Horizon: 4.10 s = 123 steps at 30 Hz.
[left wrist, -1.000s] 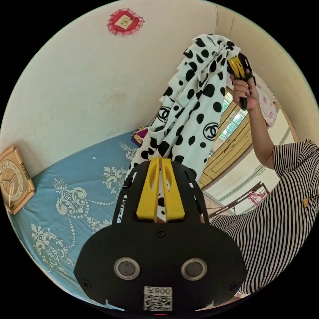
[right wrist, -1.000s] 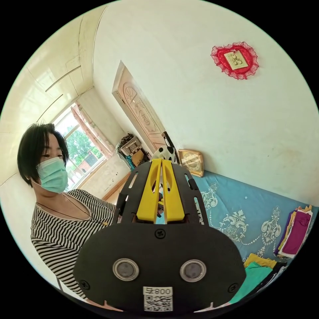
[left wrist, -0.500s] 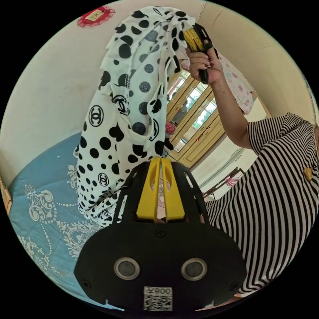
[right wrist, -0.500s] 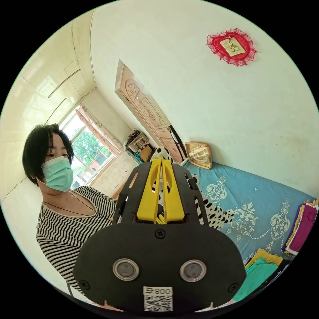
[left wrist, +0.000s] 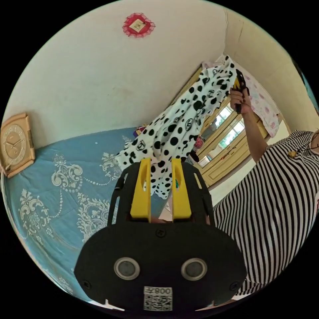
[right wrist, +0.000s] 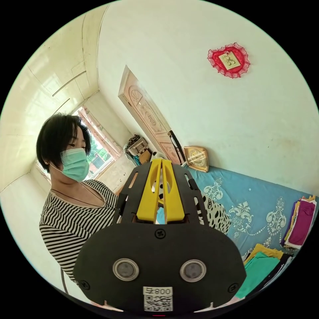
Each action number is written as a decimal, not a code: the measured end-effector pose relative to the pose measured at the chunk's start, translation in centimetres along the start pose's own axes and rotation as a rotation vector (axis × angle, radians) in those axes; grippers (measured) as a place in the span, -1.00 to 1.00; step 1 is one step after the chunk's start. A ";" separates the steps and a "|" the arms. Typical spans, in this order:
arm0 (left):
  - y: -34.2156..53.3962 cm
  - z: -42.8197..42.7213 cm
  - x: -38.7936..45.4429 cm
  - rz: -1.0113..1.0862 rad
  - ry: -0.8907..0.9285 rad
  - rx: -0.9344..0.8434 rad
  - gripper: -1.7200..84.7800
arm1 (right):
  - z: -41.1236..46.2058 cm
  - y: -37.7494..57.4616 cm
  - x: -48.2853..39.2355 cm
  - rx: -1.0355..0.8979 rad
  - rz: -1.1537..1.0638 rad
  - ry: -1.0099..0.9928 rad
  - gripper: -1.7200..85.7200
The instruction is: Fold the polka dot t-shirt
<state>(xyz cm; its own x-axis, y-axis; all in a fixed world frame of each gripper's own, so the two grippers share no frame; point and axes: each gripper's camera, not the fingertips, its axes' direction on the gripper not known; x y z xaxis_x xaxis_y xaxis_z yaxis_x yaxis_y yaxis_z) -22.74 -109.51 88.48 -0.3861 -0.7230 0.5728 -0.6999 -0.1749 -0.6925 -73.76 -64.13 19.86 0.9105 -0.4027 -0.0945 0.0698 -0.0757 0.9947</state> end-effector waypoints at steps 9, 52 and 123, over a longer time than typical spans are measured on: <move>3.9 6.7 -3.7 -0.377 0.385 -0.130 -0.71 | 1.9 1.2 -0.9 0.015 0.022 0.010 -0.96; 13.3 -27.5 29.3 0.085 0.012 0.610 -0.92 | -29.2 12.3 4.7 0.165 -0.011 -0.182 -0.96; 24.0 -23.4 -42.0 -1.014 -0.172 -0.355 -0.68 | -40.7 52.2 80.7 -0.568 0.924 0.204 -0.93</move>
<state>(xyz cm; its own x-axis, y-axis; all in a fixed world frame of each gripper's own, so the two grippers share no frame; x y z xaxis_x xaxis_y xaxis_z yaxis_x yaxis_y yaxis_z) -37.35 -67.73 58.05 0.5390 -0.4394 0.7186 -0.7899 -0.5599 0.2501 19.93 -63.45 65.81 0.7550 0.0742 0.6515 -0.5428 0.6281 0.5576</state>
